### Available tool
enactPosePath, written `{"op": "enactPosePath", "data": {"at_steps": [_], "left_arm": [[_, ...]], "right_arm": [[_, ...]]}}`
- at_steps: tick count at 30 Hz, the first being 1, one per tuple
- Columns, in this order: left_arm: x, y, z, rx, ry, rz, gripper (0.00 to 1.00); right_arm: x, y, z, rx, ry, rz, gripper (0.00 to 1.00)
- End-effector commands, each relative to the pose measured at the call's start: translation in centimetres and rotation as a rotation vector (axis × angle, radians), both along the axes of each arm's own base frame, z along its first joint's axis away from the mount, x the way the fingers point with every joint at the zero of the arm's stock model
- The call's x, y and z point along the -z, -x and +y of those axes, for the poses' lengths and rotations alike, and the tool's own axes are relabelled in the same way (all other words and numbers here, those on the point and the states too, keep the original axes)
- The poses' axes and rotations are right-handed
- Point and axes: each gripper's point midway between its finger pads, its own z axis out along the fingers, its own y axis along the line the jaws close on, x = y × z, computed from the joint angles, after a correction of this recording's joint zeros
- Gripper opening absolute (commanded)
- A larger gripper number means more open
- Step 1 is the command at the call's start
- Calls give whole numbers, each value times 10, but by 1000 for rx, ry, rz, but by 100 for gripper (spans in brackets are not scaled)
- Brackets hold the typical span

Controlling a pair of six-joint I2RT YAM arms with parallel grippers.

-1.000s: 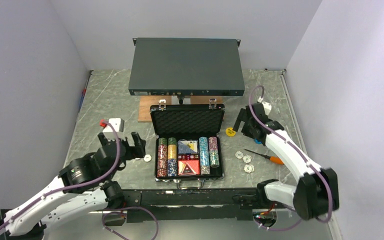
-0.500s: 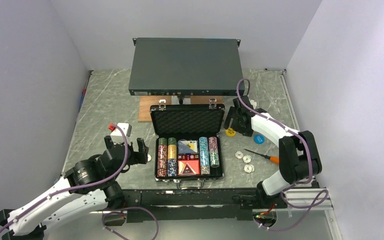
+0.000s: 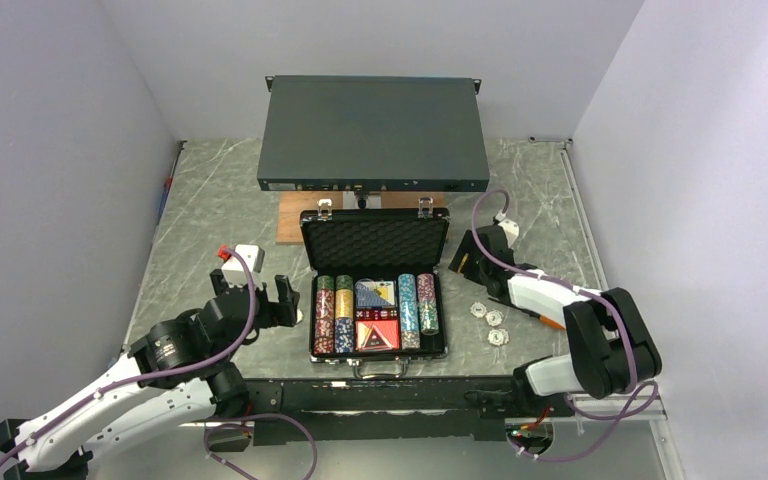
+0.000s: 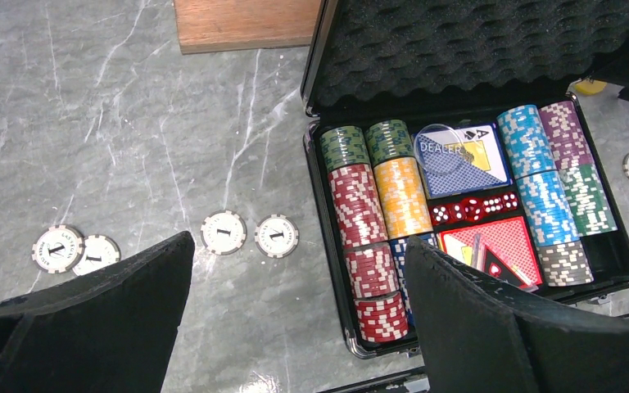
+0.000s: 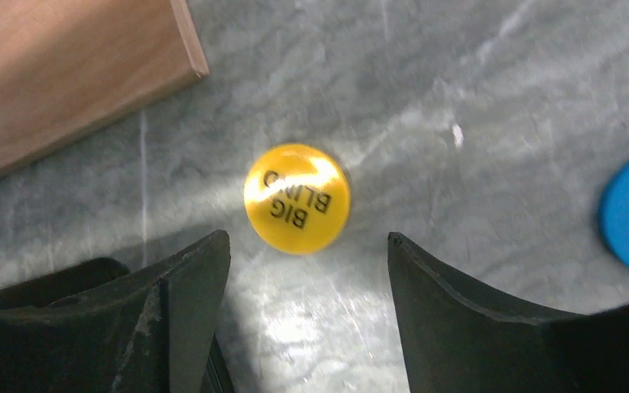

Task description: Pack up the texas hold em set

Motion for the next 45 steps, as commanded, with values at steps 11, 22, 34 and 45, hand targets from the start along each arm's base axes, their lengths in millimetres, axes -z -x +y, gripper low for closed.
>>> {"op": "enactPosePath", "data": {"at_steps": [11, 22, 34, 45], "left_arm": [[-7, -2, 1, -9, 30, -32, 100], [-8, -1, 2, -8, 37, -30, 99], [-10, 1, 2, -4, 56, -39, 99], [-11, 1, 2, -2, 57, -44, 99]], "right_arm": [[-3, -16, 0, 14, 118, -165, 72], [14, -6, -1, 88, 238, -79, 63], [21, -12, 8, 67, 321, -56, 68], [30, -6, 4, 96, 366, 3, 55]]}}
